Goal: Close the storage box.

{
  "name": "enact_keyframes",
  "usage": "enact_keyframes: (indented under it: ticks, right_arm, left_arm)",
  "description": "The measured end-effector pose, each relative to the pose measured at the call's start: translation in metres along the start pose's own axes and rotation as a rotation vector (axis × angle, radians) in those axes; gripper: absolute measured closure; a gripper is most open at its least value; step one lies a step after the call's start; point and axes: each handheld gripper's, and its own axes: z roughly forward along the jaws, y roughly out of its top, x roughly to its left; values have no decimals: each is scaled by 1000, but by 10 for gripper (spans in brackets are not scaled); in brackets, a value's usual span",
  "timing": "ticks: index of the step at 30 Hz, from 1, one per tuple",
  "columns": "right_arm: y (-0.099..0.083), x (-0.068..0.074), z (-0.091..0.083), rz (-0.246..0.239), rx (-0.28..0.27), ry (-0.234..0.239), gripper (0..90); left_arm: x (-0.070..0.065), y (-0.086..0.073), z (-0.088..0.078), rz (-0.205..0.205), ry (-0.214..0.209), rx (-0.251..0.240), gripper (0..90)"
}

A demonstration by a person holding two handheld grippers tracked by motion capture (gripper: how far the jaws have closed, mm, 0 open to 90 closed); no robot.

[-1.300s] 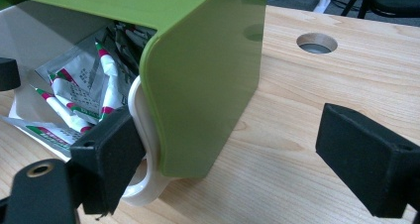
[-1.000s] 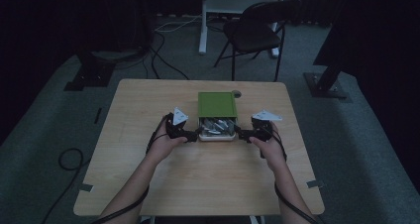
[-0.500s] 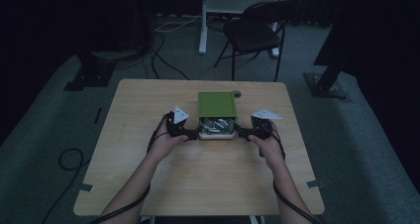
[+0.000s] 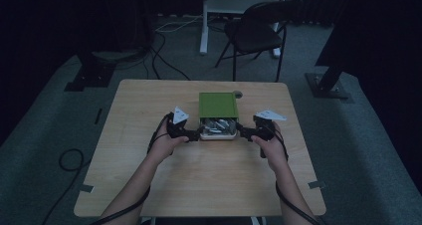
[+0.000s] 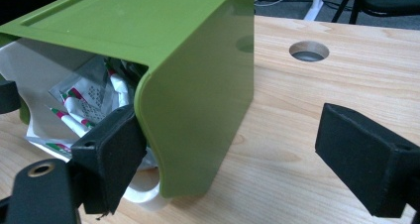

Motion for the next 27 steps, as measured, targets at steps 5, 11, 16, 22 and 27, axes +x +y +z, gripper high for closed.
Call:
enact_keyframes:
  ticks: [5, 11, 16, 22, 27]
  right_arm:
    - [-3, -1, -3, 10, 2, 2, 123]
    - [-7, -1, -7, -6, 1, -4, 123]
    - [-10, -1, -10, -4, 3, -2, 123]
    - [-13, -1, -14, -8, 3, -4, 123]
    - [-16, -3, -22, -9, -6, -14, 123]
  left_arm:
    - [-3, -1, -1, 0, 0, 17, 89]
    - [-7, 2, -6, -10, 8, 0, 89]
    - [-10, 2, -10, -11, 10, 7, 89]
    - [-10, -1, -15, -20, 18, 2, 89]
    - [-9, -5, -20, -25, 27, 11, 89]
